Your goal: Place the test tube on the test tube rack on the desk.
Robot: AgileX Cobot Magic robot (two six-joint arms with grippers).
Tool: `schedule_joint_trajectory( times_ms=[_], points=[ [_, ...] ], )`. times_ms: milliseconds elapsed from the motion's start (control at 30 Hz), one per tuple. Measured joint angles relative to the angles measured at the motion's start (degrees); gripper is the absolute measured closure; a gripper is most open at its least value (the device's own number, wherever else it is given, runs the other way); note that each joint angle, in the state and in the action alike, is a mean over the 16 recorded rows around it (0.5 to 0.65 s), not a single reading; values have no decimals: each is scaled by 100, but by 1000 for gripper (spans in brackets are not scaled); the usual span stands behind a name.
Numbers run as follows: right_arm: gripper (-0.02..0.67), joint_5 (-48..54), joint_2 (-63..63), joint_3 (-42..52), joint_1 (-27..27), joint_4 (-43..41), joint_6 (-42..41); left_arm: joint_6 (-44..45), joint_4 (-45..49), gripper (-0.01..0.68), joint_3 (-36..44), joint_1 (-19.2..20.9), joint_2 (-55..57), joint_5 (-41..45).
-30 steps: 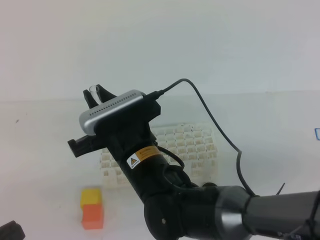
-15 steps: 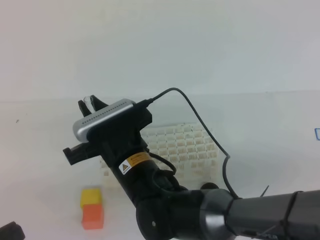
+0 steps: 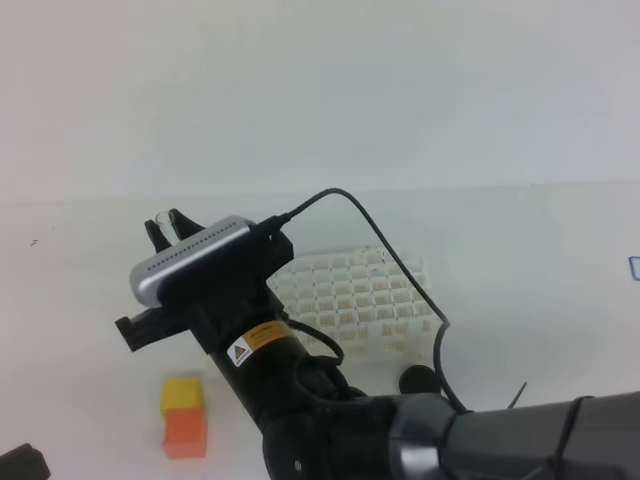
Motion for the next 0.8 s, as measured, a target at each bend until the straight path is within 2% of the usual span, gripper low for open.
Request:
schedule_joint_trajectory(
  times_ms=[800],
  points=[
    [521, -251, 317, -11, 41, 236, -71, 0, 0, 674, 0, 0, 2, 0]
  ],
)
